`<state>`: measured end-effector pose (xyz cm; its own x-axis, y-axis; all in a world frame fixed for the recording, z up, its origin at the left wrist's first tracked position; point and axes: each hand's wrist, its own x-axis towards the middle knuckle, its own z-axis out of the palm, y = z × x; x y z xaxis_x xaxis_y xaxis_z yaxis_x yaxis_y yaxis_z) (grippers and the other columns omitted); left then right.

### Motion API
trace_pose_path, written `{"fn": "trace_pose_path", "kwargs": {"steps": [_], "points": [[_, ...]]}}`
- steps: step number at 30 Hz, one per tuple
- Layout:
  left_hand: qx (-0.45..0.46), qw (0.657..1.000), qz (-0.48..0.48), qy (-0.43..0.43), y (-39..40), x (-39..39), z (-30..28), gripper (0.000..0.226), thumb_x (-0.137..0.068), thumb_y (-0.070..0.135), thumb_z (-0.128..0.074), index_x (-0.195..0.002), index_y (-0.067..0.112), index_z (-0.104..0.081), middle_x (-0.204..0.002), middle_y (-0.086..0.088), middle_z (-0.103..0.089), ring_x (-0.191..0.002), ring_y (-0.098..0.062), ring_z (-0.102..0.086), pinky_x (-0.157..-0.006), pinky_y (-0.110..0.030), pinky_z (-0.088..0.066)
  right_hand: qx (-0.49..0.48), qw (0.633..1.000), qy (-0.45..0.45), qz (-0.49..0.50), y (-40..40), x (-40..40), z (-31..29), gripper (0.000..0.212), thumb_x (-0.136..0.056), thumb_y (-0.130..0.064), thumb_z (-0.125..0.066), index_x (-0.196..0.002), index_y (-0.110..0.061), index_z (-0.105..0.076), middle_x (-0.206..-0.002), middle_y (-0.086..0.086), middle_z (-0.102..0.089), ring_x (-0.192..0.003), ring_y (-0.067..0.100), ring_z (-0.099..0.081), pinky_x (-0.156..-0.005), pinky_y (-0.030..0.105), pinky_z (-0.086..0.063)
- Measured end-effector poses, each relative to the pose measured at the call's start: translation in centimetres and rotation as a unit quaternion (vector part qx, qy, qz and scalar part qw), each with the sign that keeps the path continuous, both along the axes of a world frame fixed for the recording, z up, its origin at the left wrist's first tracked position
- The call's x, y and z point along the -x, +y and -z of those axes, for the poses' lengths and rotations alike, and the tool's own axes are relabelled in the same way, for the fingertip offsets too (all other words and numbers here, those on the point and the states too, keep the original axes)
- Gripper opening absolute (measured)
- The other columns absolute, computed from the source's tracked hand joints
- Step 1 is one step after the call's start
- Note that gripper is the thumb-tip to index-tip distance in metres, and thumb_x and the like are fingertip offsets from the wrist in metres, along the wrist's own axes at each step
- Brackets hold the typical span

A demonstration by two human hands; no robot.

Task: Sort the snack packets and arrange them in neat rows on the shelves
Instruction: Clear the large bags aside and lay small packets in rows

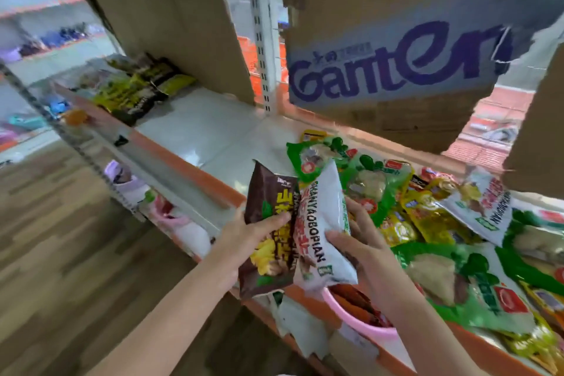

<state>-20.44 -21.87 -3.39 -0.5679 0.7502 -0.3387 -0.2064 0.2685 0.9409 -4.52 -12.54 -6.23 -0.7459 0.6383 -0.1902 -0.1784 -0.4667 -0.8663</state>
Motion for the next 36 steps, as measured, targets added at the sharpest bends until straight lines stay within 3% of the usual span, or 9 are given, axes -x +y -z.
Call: {"fn": "trace_pose_path", "kwargs": {"steps": [3,6,8,12,16,19,26,31,36], "points": [[0.007,1.0,-0.002,-0.003,-2.6,3.5,0.1,0.032,-0.068,0.021,-0.076,-0.098,0.022,-0.064,-0.086,0.001,-0.075,-0.079,-0.016,-0.071,-0.071,-0.032,-0.056,0.033,0.999,-0.004,-0.034,-1.5,3.5,-0.2,0.062,-0.069,-0.002,-0.072,-0.118,-0.033,-0.052,-0.105,0.01,-0.069,-0.077,0.028,-0.069,-0.055,0.033,-0.055],[-0.003,1.0,0.002,0.006,-5.2,6.9,0.3,0.027,-0.065,0.018,-0.075,-0.092,0.019,-0.068,-0.088,-0.002,-0.075,-0.079,-0.017,-0.071,-0.067,-0.025,-0.057,-0.049,0.995,-0.061,-0.056,-3.5,7.2,0.2,0.063,-0.065,-0.027,-0.073,-0.12,-0.042,-0.046,-0.114,-0.01,-0.067,-0.1,0.014,-0.067,-0.074,0.027,-0.054],[-0.014,1.0,-0.002,-0.001,-6.8,9.4,0.4,0.025,-0.065,0.015,-0.074,-0.089,0.018,-0.068,-0.083,0.0,-0.075,-0.073,-0.013,-0.071,-0.059,-0.018,-0.053,-0.068,0.991,-0.081,-0.081,-5.1,9.7,0.3,0.061,-0.067,-0.027,-0.072,-0.12,-0.041,-0.046,-0.109,-0.018,-0.068,-0.102,0.006,-0.065,-0.078,0.022,-0.052],[-0.01,0.999,-0.02,-0.034,-10.2,14.3,0.7,0.023,-0.068,0.015,-0.075,-0.091,0.015,-0.069,-0.079,0.001,-0.074,-0.069,-0.011,-0.07,-0.059,-0.016,-0.052,-0.019,0.985,-0.103,-0.135,-8.2,14.8,0.3,0.051,-0.078,-0.003,-0.069,-0.121,-0.021,-0.05,-0.102,0.002,-0.072,-0.088,0.021,-0.07,-0.068,0.03,-0.057],[-0.01,0.993,-0.073,-0.094,-14.1,19.1,1.0,0.036,-0.061,0.02,-0.075,-0.095,0.009,-0.071,-0.092,-0.015,-0.073,-0.082,-0.03,-0.069,-0.084,-0.041,-0.053,0.046,0.984,-0.137,-0.1,-10.5,19.5,0.3,0.026,-0.086,0.004,-0.055,-0.106,-0.012,-0.054,-0.075,0.008,-0.073,-0.057,0.022,-0.069,-0.046,0.027,-0.054],[-0.019,0.986,-0.117,-0.116,-17.0,22.2,1.0,0.035,-0.06,0.017,-0.075,-0.093,0.01,-0.071,-0.092,-0.017,-0.072,-0.081,-0.033,-0.069,-0.083,-0.043,-0.053,0.075,0.986,-0.117,-0.089,-12.3,23.3,0.1,0.018,-0.087,0.006,-0.05,-0.097,-0.007,-0.058,-0.068,0.009,-0.072,-0.053,0.02,-0.068,-0.045,0.025,-0.053],[-0.061,0.965,-0.204,-0.153,-23.1,27.0,0.7,0.017,-0.07,0.013,-0.065,-0.087,0.01,-0.069,-0.07,-0.01,-0.072,-0.056,-0.022,-0.069,-0.045,-0.025,-0.053,0.074,0.978,-0.101,-0.165,-15.8,31.8,0.2,0.025,-0.077,-0.001,-0.061,-0.099,-0.011,-0.063,-0.087,0.01,-0.074,-0.07,0.024,-0.071,-0.056,0.032,-0.058],[-0.051,0.943,-0.268,-0.193,-25.6,28.8,1.4,0.014,-0.069,0.022,-0.067,-0.08,0.013,-0.071,-0.076,-0.01,-0.073,-0.061,-0.024,-0.07,-0.056,-0.031,-0.056,0.061,0.962,-0.098,-0.247,-16.9,36.4,0.8,0.037,-0.066,-0.007,-0.063,-0.104,-0.01,-0.061,-0.093,0.012,-0.073,-0.075,0.025,-0.071,-0.062,0.035,-0.059],[-0.006,0.929,-0.291,-0.227,-26.1,31.9,2.1,0.043,-0.066,0.042,-0.067,-0.096,0.012,-0.069,-0.084,-0.011,-0.074,-0.067,-0.025,-0.071,-0.068,-0.035,-0.053,0.049,0.943,-0.11,-0.31,-16.5,41.3,1.6,0.035,-0.075,-0.009,-0.061,-0.109,-0.008,-0.061,-0.097,0.015,-0.072,-0.073,0.025,-0.071,-0.058,0.031,-0.057]]}}
